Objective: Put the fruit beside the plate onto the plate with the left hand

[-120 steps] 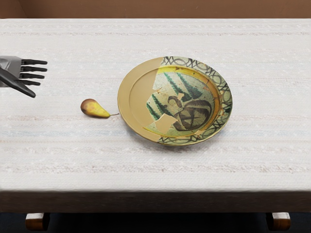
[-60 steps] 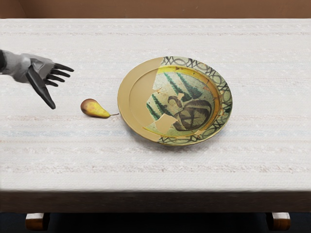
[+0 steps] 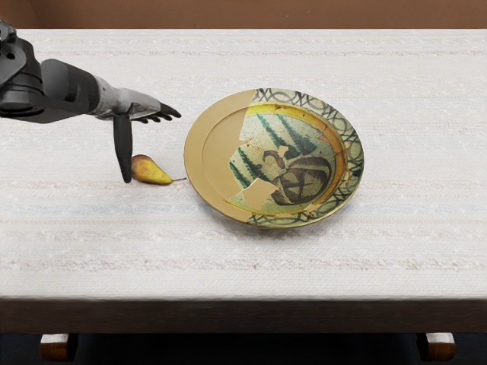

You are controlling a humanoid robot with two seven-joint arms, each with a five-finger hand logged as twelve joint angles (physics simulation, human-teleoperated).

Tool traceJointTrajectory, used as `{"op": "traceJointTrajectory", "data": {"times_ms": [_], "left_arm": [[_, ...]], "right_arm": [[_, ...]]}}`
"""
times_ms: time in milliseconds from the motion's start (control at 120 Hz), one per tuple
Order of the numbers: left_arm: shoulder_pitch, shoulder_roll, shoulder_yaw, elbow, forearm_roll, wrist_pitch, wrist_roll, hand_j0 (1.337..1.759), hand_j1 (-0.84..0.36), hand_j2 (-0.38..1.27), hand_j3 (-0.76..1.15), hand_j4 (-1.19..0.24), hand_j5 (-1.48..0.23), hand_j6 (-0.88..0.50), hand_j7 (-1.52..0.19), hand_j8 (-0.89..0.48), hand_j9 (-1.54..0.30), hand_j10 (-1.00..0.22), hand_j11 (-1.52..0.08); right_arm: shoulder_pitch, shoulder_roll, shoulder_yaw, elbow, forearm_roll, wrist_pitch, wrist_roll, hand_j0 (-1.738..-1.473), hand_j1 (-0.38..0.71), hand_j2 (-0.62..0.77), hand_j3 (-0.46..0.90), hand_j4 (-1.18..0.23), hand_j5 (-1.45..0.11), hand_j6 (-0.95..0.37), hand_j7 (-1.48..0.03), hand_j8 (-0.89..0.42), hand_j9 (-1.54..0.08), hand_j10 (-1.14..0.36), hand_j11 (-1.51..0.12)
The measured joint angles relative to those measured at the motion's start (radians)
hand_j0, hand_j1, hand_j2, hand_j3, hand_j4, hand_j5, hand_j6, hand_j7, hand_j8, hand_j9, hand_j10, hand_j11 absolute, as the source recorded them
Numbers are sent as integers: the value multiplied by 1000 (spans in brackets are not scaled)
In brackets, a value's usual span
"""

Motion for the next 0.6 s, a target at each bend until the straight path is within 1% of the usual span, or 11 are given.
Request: {"op": "traceJointTrajectory", "data": {"times_ms": [100, 242, 342, 442, 500, 600], "left_arm": [[68, -39, 2, -2, 87, 91, 0, 1658, 349, 0, 0, -3, 0, -3, 0, -3, 0, -2, 0], [76, -42, 3, -4, 163, 244, 0, 1658, 349, 1, 0, -3, 0, -4, 0, -3, 0, -2, 0], [112, -47, 6, -3, 208, 329, 0, 1658, 349, 1, 0, -3, 0, -4, 0, -4, 0, -2, 0], [122, -72, 31, 5, 227, 372, 0, 1658, 349, 1, 0, -2, 0, -3, 0, -3, 0, -2, 0], [138, -88, 55, 13, 232, 383, 0, 1658, 349, 1, 0, -3, 0, -4, 0, -4, 0, -2, 0], [141, -100, 85, 29, 235, 392, 0, 1658, 349, 1, 0, -3, -1, -4, 0, -4, 0, -3, 0]], "right_arm": [[0, 0, 1, 0, 0, 0, 0, -1658, -349, 0, 0, 0, 0, 0, 0, 0, 0, 0, 0], [0, 0, 0, 0, 0, 0, 0, -1658, -349, 0, 0, 0, 0, 0, 0, 0, 0, 0, 0], [0, 0, 0, 0, 0, 0, 0, -1658, -349, 0, 0, 0, 0, 0, 0, 0, 0, 0, 0], [0, 0, 0, 0, 0, 0, 0, -1658, -349, 0, 0, 0, 0, 0, 0, 0, 0, 0, 0], [0, 0, 1, 0, 0, 0, 0, -1658, -349, 0, 0, 0, 0, 0, 0, 0, 0, 0, 0], [-1, 0, 0, 0, 0, 0, 0, -1658, -349, 0, 0, 0, 0, 0, 0, 0, 0, 0, 0]]}}
